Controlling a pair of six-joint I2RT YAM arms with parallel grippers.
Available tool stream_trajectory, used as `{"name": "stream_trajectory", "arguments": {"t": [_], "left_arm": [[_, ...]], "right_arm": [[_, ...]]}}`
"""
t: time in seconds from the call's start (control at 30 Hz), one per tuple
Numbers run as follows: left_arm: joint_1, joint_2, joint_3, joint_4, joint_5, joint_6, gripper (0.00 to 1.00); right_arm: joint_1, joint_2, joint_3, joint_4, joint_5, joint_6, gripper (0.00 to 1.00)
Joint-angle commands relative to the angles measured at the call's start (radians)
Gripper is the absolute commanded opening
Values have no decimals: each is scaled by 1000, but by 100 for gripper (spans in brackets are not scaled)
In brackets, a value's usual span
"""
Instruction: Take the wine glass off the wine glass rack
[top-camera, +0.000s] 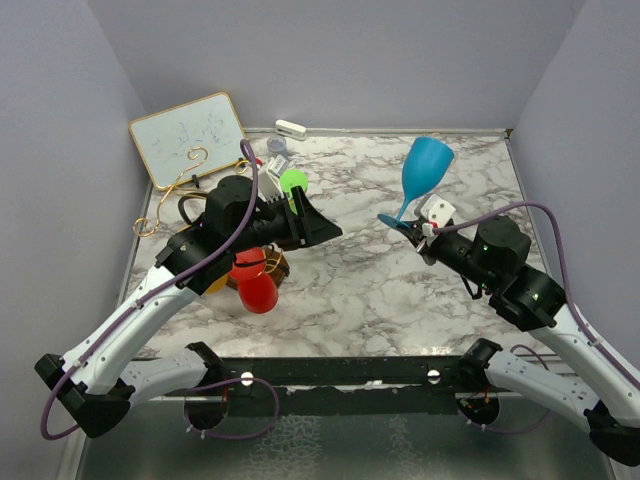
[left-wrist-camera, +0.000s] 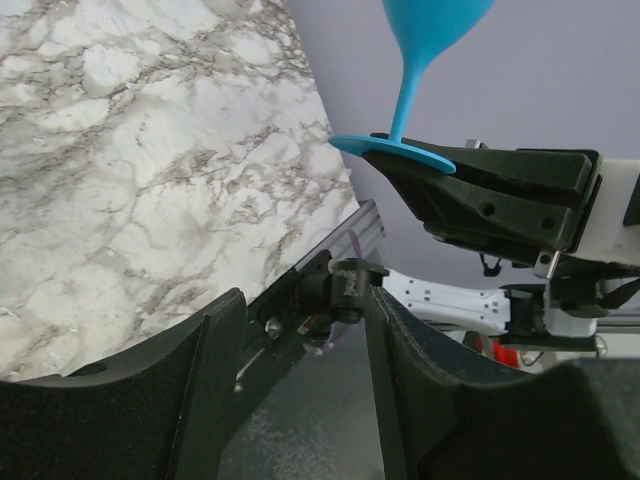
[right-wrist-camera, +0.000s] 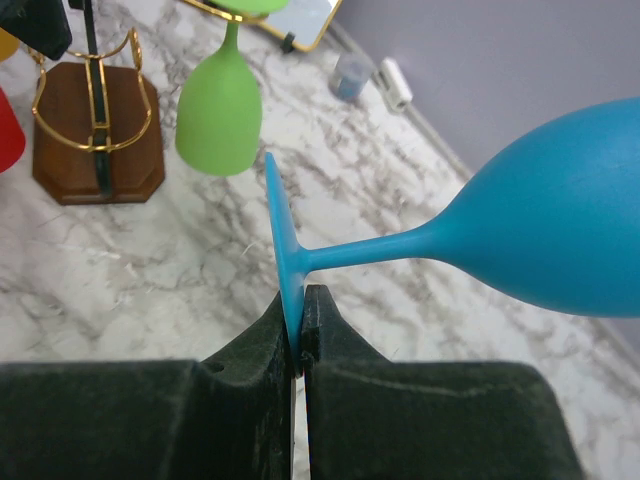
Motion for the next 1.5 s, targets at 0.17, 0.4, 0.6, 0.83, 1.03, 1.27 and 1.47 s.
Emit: {"name": "stream_trajectory", "arguments": {"t": [0.17, 0.4, 0.6, 0.83, 1.03, 1.27, 1.47], "left_arm": [[-4, -15, -43, 145, 10, -161, 54], [-4, -42, -69, 149, -38, -197, 54], [-4, -42, -98, 219, -30, -253, 53], [-4, -14, -106, 285, -3, -293, 52], [-4, 5, -109, 303, 17, -305, 50], [-4, 5, -144, 382, 57, -332, 33], [-4, -5, -148, 387, 66, -315, 1]], "right_arm": [[76, 49, -63, 287, -75, -411, 1], [114, 35, -145, 422, -117, -556, 1], [126, 48, -164, 481, -148, -603, 2], [162, 97, -151, 487, -128, -654, 2], [197, 111, -172, 554, -96, -678, 2], [233, 116, -199, 603, -59, -725, 6], [255, 113, -212, 603, -12, -718, 12]]}}
